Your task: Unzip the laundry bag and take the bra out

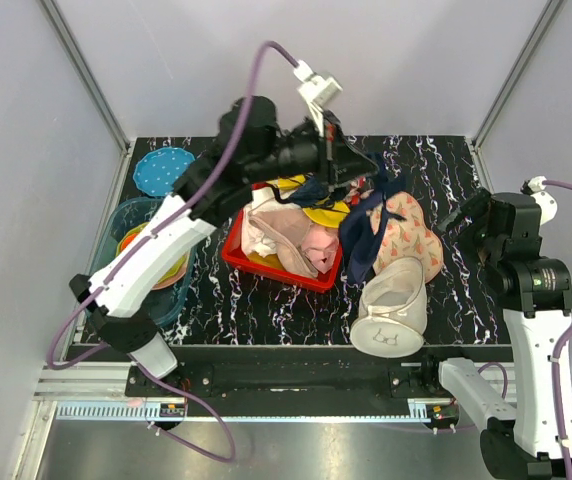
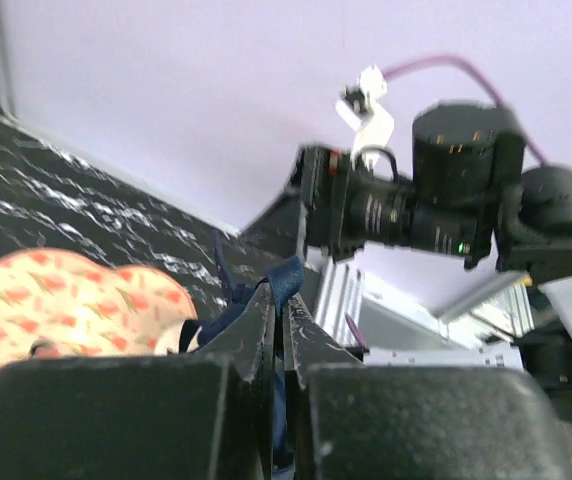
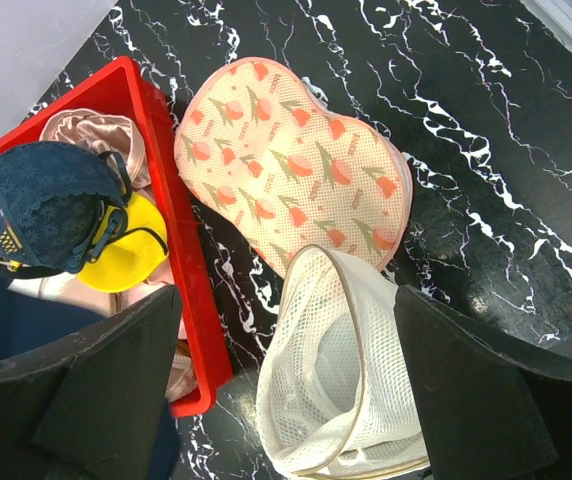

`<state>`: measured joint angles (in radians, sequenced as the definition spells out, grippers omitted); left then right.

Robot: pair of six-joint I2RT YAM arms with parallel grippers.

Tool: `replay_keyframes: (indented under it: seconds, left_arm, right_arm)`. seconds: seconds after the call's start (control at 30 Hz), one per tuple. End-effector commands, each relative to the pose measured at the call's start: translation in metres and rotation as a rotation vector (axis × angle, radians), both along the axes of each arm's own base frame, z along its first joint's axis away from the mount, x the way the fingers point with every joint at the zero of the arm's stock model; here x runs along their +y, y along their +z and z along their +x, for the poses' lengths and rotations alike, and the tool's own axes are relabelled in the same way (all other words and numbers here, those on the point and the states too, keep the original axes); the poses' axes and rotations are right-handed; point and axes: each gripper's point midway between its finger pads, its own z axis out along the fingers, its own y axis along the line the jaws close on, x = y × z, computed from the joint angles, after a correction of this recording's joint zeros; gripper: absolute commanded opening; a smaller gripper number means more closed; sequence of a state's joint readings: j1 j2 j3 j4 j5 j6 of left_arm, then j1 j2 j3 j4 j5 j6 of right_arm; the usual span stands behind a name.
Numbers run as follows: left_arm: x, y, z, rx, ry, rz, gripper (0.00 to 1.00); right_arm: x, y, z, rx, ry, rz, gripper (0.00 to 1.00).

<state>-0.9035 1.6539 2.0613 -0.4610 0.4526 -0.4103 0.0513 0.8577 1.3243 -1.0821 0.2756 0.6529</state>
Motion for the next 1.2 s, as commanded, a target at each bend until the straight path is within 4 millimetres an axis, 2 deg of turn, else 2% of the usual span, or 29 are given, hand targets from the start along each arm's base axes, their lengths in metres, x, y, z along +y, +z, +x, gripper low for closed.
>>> replay_keyframes:
  seconds: [0.0,0.1,0.17,0.2,0.27,0.3,0.33,0.4,0.43,0.5,0.53,0.63,0.67,0.77,0.83,0.87,0.9,0.93,0.97,1.03,1.1,1.13,1.17]
  left_arm:
    - [0.048,0.078,0.01,-0.132,0.125,-0.16,0.0]
    - [0.071,0.086,0.031,-0.144,0.206,-0.173,0.0]
    - [0.083,0.081,0.049,-0.138,0.253,-0.164,0.0]
    - [0.084,0.066,0.057,-0.115,0.267,-0.14,0.0]
    - [0.09,0.05,0.076,-0.094,0.307,-0.121,0.0]
    - [0.09,0.028,0.086,-0.063,0.325,-0.089,0.0]
    - [0.096,0.015,0.101,-0.033,0.354,-0.076,0.0]
    - [0.099,-0.006,0.116,0.005,0.38,-0.061,0.0]
    - [0.104,-0.033,0.132,0.056,0.414,-0.033,0.0]
    - [0.112,-0.065,0.151,0.093,0.481,0.001,0.0]
    - [0.119,-0.093,0.165,0.132,0.522,0.023,0.0]
    - [0.13,-0.139,0.192,0.201,0.594,0.065,0.0]
    - [0.131,-0.171,0.203,0.248,0.621,0.111,0.0]
    - [0.133,-0.218,0.223,0.326,0.65,0.183,0.0]
    - [0.135,-0.239,0.228,0.374,0.669,0.236,0.0]
    - [0.135,-0.238,0.233,0.372,0.684,0.242,0.0]
    - [0.135,-0.249,0.236,0.395,0.693,0.267,0.05]
    - [0.139,-0.257,0.235,0.418,0.703,0.306,0.3]
    - [0.141,-0.256,0.237,0.412,0.719,0.316,0.4]
    - [0.146,-0.239,0.238,0.378,0.743,0.306,0.63]
    - [0.157,-0.22,0.242,0.331,0.802,0.294,0.74]
    - [0.163,-0.198,0.239,0.283,0.818,0.273,0.8]
    - [0.169,-0.185,0.239,0.253,0.85,0.264,0.81]
  right_arm:
    - [0.001,0.009,0.002,-0.047,-0.003,0.018,0.94]
    - [0.005,0.006,0.002,-0.045,0.017,0.032,0.94]
    - [0.008,0.007,0.002,-0.052,0.027,0.039,0.94]
    - [0.008,0.004,0.002,-0.048,0.029,0.041,0.94]
    - [0.01,0.003,0.002,-0.049,0.039,0.049,0.94]
    - [0.011,-0.001,0.002,-0.038,0.041,0.05,0.94]
    - [0.012,-0.002,0.003,-0.037,0.045,0.053,0.94]
    - [0.014,-0.006,0.003,-0.029,0.054,0.063,0.94]
    - [0.015,-0.005,0.003,-0.032,0.055,0.067,0.93]
    - [0.016,-0.008,0.002,-0.028,0.061,0.072,0.93]
    - [0.016,-0.009,0.001,-0.026,0.061,0.071,0.94]
    - [0.018,-0.013,-0.001,-0.02,0.067,0.076,0.94]
    - [0.018,-0.015,-0.001,-0.015,0.07,0.08,0.94]
    - [0.02,-0.018,-0.002,-0.007,0.077,0.083,0.94]
    - [0.02,-0.019,-0.003,-0.007,0.08,0.083,0.95]
    - [0.021,-0.022,-0.003,0.001,0.082,0.085,0.95]
    - [0.021,-0.022,-0.003,0.0,0.085,0.087,0.95]
    - [0.022,-0.024,-0.003,0.005,0.089,0.089,0.95]
    - [0.023,-0.025,-0.003,0.01,0.095,0.09,0.95]
    - [0.023,-0.026,-0.003,0.015,0.097,0.09,0.95]
    - [0.023,-0.027,-0.001,0.017,0.097,0.088,0.96]
    - [0.023,-0.027,0.0,0.017,0.098,0.086,0.95]
    - [0.023,-0.027,0.0,0.017,0.1,0.085,0.95]
